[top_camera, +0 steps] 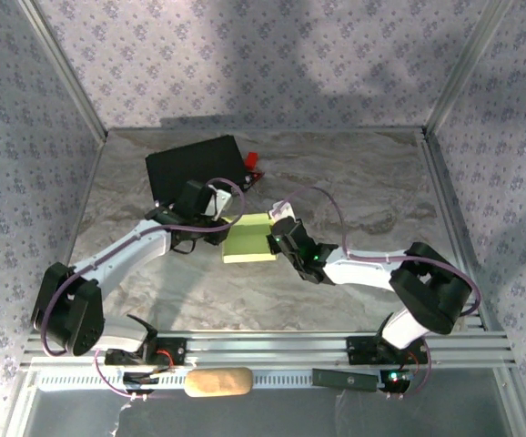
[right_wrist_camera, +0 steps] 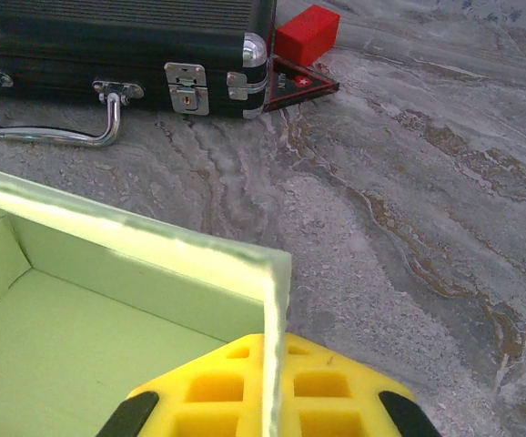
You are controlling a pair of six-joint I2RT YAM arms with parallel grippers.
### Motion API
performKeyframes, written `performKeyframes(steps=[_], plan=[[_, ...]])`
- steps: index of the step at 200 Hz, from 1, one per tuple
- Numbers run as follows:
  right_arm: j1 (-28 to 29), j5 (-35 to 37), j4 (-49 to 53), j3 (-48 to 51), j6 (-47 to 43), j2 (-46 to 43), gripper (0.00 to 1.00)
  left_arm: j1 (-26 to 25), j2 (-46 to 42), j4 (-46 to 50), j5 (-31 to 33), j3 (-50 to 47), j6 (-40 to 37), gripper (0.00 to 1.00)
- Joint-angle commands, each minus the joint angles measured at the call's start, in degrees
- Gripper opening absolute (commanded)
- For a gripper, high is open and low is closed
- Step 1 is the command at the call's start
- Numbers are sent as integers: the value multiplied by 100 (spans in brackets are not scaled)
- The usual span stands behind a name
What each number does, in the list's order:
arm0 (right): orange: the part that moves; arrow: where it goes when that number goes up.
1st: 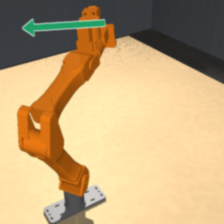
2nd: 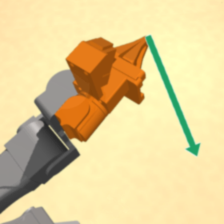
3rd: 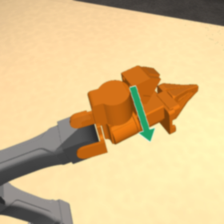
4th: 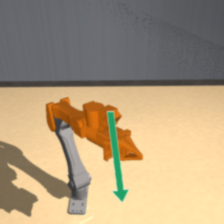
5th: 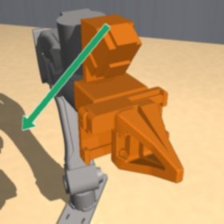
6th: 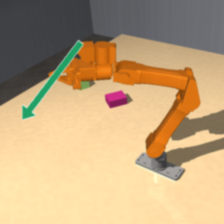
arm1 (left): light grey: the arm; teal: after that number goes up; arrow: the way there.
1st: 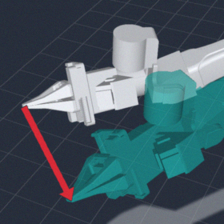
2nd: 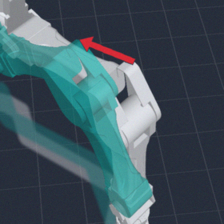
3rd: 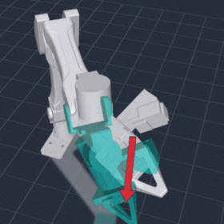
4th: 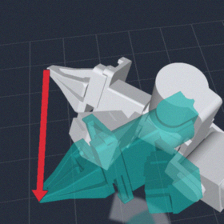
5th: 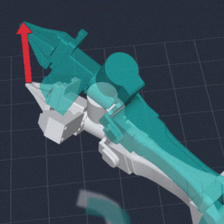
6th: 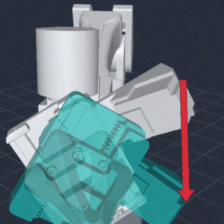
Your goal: Fold the paper box
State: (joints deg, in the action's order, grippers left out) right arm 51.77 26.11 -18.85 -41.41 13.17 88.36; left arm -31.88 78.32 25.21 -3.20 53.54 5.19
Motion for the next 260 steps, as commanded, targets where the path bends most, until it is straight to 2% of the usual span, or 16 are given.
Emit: performKeyframes(steps=[1, 16, 46, 75, 128, 192, 220, 260], plan=[[52, -107, 395, -69, 16, 197, 0, -82, 76, -151, 117, 205, 347, 23], [82, -82, 399, -108, 78, 231, 0, -111, 87, -177, 249, 159, 581, 21], [223, 149, 479, -246, 215, 340, 0, -150, 40, -454, 298, 1, 1197, 8], [323, 361, 472, -312, 437, 427, 0, -219, -10, -661, 421, -46, 1771, 8], [422, 763, 530, -353, 848, 487, 0, -373, -14, -774, 465, -149, 2112, 8], [639, 1057, 294, -216, 1106, 620, 0, -669, -406, -1312, 812, -856, 2232, 7], [755, 1209, 386, -142, 1255, 597, 5, -790, -627, -1415, 1000, -1137, 2276, 7], [791, 1221, 807, -233, 1750, 465, 5, -943, -731, -1579, 1220, -1424, 2361, 7]])
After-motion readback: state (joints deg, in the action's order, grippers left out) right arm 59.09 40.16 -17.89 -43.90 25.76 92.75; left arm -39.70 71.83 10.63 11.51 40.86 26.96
